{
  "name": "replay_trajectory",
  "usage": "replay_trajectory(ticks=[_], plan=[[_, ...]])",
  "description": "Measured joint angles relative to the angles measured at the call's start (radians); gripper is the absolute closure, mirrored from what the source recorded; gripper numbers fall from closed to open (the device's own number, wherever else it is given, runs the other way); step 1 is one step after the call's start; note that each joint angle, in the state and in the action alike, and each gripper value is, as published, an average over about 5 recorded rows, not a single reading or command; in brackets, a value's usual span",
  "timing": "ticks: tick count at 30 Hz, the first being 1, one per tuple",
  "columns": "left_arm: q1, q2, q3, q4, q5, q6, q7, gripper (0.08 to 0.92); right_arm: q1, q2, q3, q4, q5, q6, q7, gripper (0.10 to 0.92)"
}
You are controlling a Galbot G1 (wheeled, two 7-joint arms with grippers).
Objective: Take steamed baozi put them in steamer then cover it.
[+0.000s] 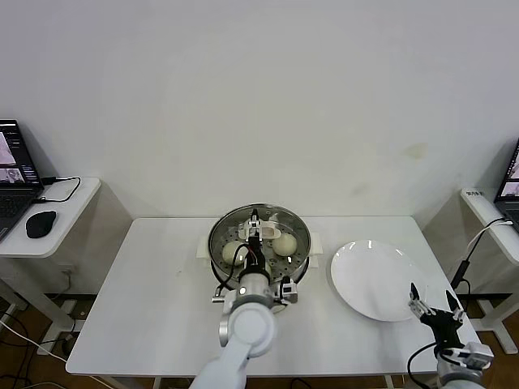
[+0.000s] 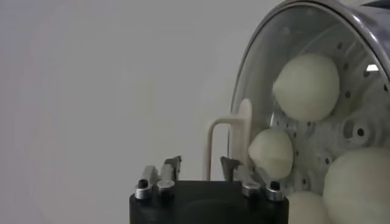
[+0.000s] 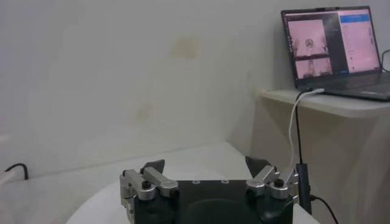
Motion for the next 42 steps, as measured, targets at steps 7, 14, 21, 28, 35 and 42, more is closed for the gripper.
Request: replay_trajectory(ticks=[7, 14, 21, 28, 35, 42], plan=[[0.038, 0.023, -0.004, -0.087, -0.002, 0.000, 0.017, 0.179, -0.006, -0.004, -0.002, 0.007, -0.003, -0.005, -0.002, 0.202], [0.101, 0.069, -0.046, -0.219, -0.062, -0.012, 0.006, 0.177, -0.024, -0.017, -0.021, 0.028, -0.025, -0.013, -0.018, 0.202], [0.191, 0.139, -0.210, -0.349, -0.306, -0.069, -0.073, 0.177, -0.052, -0.049, -0.069, 0.049, -0.062, -0.005, -0.031, 0.203], [0.343, 0.155, -0.444, -0.386, -0.746, -0.264, -0.222, 0.177, -0.049, -0.080, -0.133, 0.050, -0.088, 0.015, -0.035, 0.203], [0.508, 0.148, -0.569, -0.329, -1.116, -0.493, -0.353, 0.177, -0.030, -0.081, -0.197, 0.034, -0.111, 0.027, -0.016, 0.202], [0.625, 0.155, -0.617, -0.277, -1.355, -0.550, -0.384, 0.177, -0.046, -0.091, -0.227, 0.059, -0.138, 0.003, 0.012, 0.203]])
